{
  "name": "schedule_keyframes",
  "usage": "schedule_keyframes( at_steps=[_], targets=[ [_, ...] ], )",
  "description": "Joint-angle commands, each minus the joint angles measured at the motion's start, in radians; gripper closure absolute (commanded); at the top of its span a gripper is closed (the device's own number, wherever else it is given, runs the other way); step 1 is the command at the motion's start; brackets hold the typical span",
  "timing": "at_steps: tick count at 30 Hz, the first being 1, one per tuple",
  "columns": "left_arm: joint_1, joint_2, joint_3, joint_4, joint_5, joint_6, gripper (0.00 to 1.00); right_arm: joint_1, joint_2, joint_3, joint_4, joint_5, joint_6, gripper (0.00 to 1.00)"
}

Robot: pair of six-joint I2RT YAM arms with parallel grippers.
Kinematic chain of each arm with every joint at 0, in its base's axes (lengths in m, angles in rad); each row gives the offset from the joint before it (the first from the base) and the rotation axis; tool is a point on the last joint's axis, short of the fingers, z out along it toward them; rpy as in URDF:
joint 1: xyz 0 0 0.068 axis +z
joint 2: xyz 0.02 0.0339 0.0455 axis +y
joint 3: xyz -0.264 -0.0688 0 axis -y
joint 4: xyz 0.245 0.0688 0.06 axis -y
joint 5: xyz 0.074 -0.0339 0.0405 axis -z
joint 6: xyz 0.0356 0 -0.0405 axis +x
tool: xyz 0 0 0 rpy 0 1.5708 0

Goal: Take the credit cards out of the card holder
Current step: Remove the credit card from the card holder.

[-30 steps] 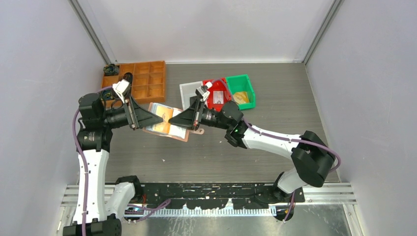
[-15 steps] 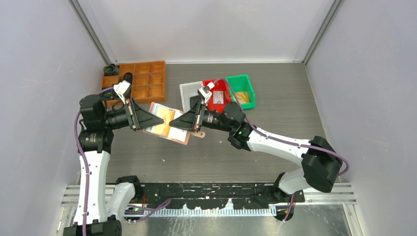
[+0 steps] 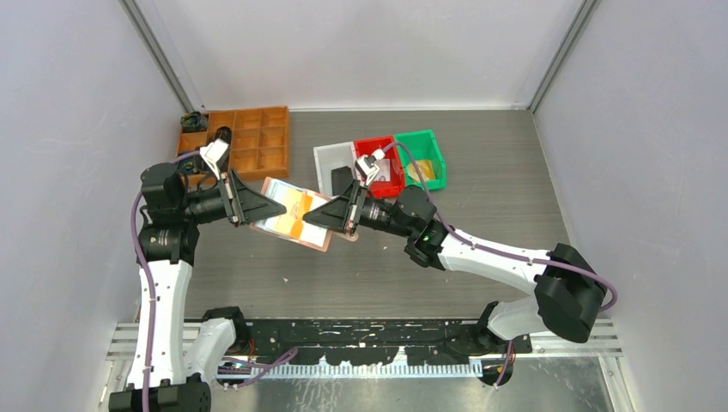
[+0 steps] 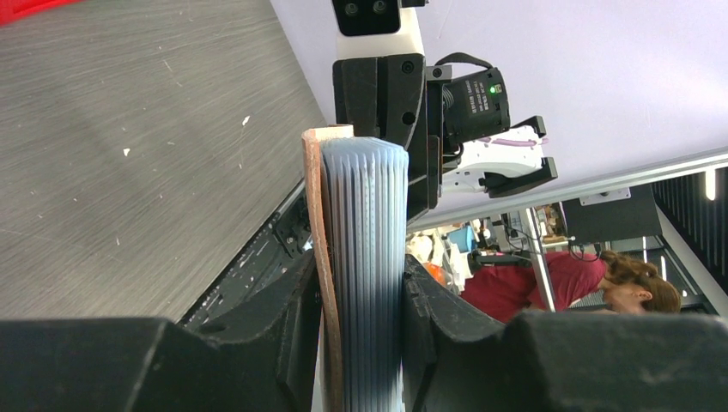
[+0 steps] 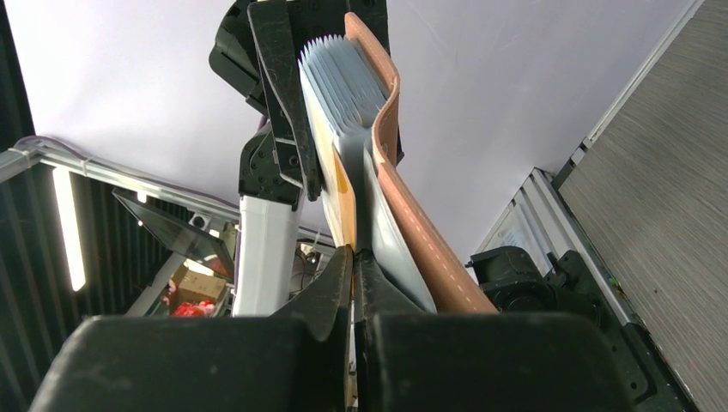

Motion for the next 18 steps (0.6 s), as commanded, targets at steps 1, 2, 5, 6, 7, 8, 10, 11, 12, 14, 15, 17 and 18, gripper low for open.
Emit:
schedule_keyframes(
  at_steps=[1, 2, 5, 6, 7, 8, 10, 11, 12, 14, 15, 17, 18],
  targets=[
    [0.004, -0.009, 0.062, 0.101, 0.03, -0.038, 0.75, -0.005, -0.017, -0.021, 0.046, 0.044, 0.011, 1.0],
    [0.004, -0.008, 0.06, 0.108, 0.024, -0.043, 0.76, -0.005, -0.012, -0.02, 0.056, 0.047, 0.018, 1.0],
    [0.003, -0.01, 0.057, 0.116, 0.011, -0.048, 0.85, -0.003, 0.002, -0.002, 0.066, 0.044, 0.032, 0.83],
    [0.004, -0.01, 0.056, 0.117, 0.004, -0.048, 0.89, -0.002, 0.009, 0.006, 0.069, 0.042, 0.037, 0.75],
    [0.004, -0.012, 0.055, 0.118, -0.003, -0.047, 0.91, -0.002, 0.016, 0.009, 0.076, 0.041, 0.045, 0.67],
    [0.004, -0.013, 0.055, 0.118, -0.007, -0.046, 0.94, -0.002, 0.025, 0.014, 0.088, 0.039, 0.057, 0.59],
    [0.004, -0.013, 0.056, 0.118, -0.013, -0.048, 0.97, -0.002, 0.045, 0.019, 0.129, 0.036, 0.081, 0.51],
    [0.004, -0.012, 0.056, 0.12, -0.014, -0.048, 0.98, -0.002, 0.057, 0.024, 0.144, 0.035, 0.092, 0.5],
    [0.004, -0.011, 0.058, 0.121, -0.013, -0.048, 0.99, 0.0, 0.068, 0.031, 0.152, 0.031, 0.1, 0.49],
    [0.004, -0.011, 0.062, 0.122, -0.01, -0.048, 1.0, -0.001, 0.089, 0.043, 0.166, 0.026, 0.113, 0.52],
    [0.004, -0.011, 0.064, 0.122, -0.008, -0.049, 1.0, -0.001, 0.098, 0.048, 0.174, 0.026, 0.121, 0.56],
    [0.004, -0.011, 0.067, 0.122, -0.006, -0.049, 1.0, -0.001, 0.11, 0.055, 0.191, 0.024, 0.135, 0.62],
    [0.004, -0.011, 0.068, 0.122, -0.006, -0.049, 1.0, -0.002, 0.114, 0.058, 0.201, 0.022, 0.14, 0.66]
  ],
)
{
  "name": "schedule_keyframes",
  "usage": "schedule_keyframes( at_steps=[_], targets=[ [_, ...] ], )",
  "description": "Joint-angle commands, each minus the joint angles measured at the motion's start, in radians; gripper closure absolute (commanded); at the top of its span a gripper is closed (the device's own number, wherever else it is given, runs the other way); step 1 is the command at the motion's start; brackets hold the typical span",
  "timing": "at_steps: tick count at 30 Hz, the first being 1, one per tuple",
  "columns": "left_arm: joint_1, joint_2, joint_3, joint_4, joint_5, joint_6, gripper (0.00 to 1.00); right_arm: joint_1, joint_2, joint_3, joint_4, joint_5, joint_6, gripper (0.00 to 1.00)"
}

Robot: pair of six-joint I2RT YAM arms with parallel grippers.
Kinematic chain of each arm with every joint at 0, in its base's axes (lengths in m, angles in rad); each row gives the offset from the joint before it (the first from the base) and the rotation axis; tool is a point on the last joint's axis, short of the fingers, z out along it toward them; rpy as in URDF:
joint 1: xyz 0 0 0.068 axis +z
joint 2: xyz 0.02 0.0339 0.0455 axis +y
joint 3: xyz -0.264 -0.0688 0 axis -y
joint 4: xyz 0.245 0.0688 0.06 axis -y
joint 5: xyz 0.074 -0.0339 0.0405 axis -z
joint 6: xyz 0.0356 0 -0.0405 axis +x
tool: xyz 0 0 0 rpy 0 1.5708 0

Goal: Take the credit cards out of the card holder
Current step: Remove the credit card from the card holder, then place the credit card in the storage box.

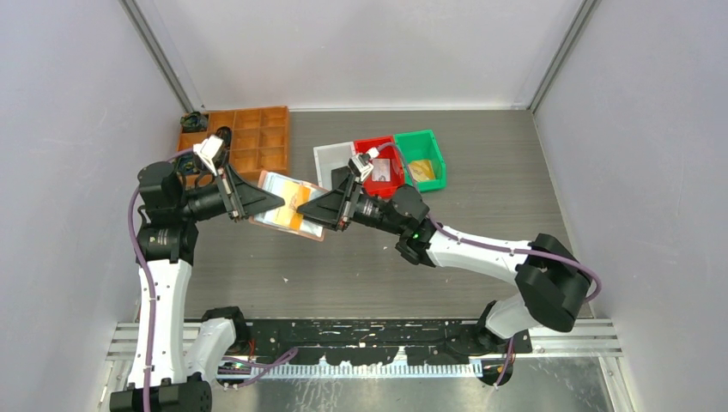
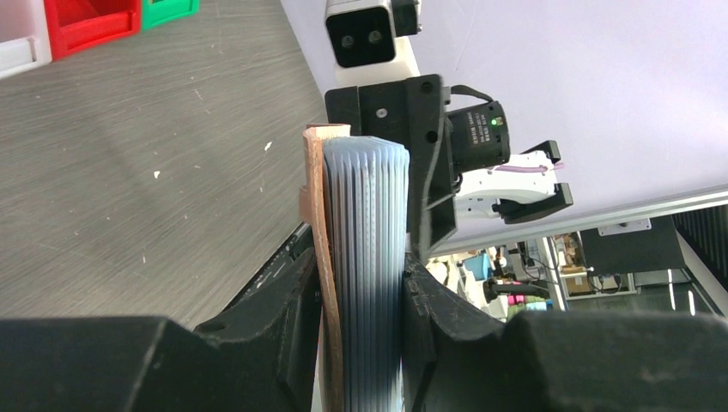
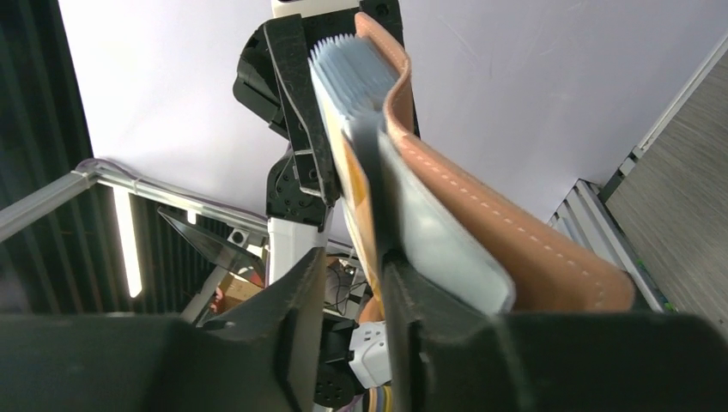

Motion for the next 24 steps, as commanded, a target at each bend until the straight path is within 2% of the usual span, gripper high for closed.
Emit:
schedule_keyframes(
  at_steps=[1, 3, 10, 16, 18, 21, 24],
  targets=[
    [-0.002, -0.015, 0.067, 0.081, 0.068, -0.027, 1.0, -0.003, 0.024, 0.041, 0.059, 0.001, 0.03, 0.71],
    [-0.003, -0.012, 0.069, 0.081, 0.07, -0.026, 1.0, -0.004, 0.018, 0.034, 0.066, 0.001, 0.032, 0.79],
    [-0.002, 0.009, 0.091, 0.085, 0.059, -0.015, 1.0, -0.041, -0.06, -0.058, 0.061, 0.016, 0.023, 0.98],
    [-0.001, 0.021, 0.104, 0.077, 0.051, 0.014, 1.0, -0.111, -0.169, -0.118, -0.054, -0.024, -0.021, 1.0],
    [-0.001, 0.024, 0.117, 0.039, 0.042, 0.065, 1.0, -0.16, -0.209, -0.106, -0.152, -0.071, -0.048, 1.0],
    [-0.001, 0.031, 0.168, -0.118, -0.004, 0.238, 1.0, -0.268, -0.285, -0.044, -0.37, -0.175, -0.116, 0.99],
    [-0.001, 0.045, 0.217, -0.286, -0.088, 0.415, 1.0, -0.415, -0.36, 0.085, -0.831, -0.199, -0.324, 1.0]
  ],
)
